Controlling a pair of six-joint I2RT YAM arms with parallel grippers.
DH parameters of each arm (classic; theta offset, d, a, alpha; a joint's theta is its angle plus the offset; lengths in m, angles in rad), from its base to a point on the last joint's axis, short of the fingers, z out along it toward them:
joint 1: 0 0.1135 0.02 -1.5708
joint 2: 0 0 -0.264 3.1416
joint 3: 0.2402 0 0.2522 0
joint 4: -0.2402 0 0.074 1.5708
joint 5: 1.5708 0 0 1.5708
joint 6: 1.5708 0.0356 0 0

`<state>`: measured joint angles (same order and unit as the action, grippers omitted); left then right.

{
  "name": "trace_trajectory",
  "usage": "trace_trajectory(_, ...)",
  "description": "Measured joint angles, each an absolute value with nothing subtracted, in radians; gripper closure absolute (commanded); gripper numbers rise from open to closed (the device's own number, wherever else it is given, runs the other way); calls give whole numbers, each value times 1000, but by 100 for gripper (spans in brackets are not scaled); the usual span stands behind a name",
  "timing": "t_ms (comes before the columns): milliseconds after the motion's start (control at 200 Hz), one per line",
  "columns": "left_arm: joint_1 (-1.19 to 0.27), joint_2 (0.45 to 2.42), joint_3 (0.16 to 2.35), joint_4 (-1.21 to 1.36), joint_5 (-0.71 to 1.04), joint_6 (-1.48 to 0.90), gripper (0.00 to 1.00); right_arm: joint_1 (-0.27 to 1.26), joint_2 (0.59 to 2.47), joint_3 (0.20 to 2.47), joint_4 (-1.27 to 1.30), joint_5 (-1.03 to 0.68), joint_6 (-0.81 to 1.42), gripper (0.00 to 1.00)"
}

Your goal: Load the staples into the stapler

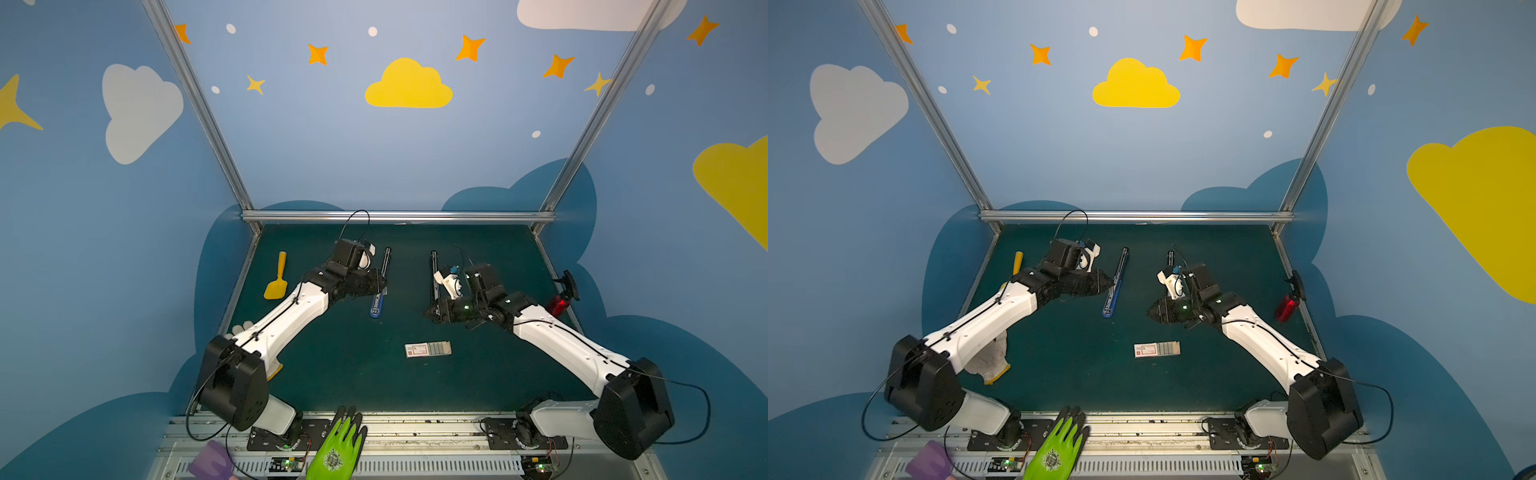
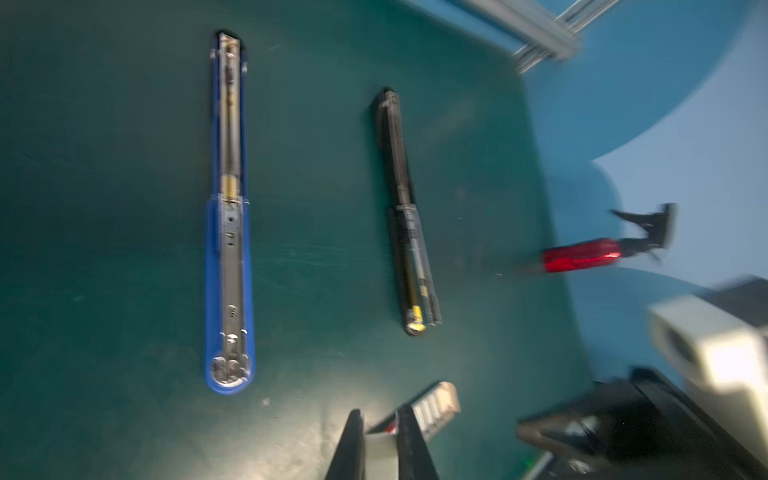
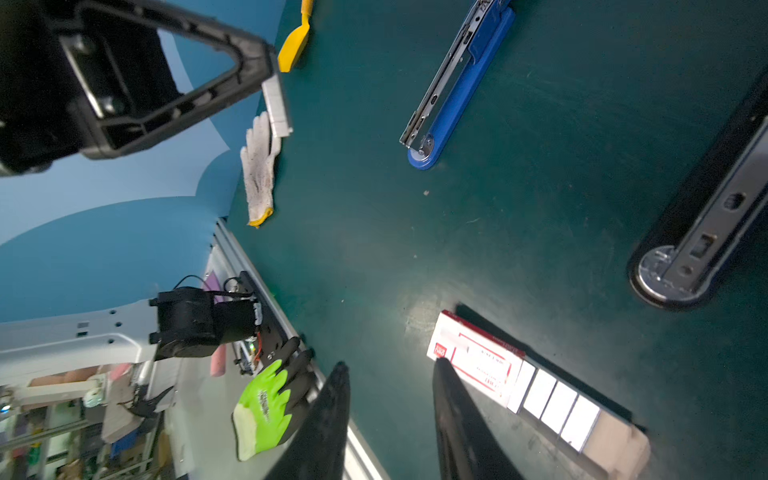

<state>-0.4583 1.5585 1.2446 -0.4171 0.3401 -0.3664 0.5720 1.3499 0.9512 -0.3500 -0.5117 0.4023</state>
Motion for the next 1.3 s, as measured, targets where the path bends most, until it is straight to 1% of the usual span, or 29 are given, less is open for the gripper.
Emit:
trace_trajectory(150, -458, 1721, 1359, -459, 264, -288, 87, 585, 1418, 969, -283, -451, 398, 63)
trace_trajectory(325, -458, 1885, 1477, -498, 163, -226, 87, 591, 1500, 1001, -234, -436, 401, 63)
trace_trajectory(671, -455, 2109, 1715, -536, 47, -158, 86, 597, 1592, 1049, -186, -435, 411, 63)
trace_trajectory(1001, -442, 2211, 1833, -569, 23, -126, 86, 598, 1604, 1061, -178, -437, 415, 63)
trace_trajectory(1302, -439, 2226, 1840, -577, 17, -123, 87, 598, 1604, 1062, -177, -437, 415, 63)
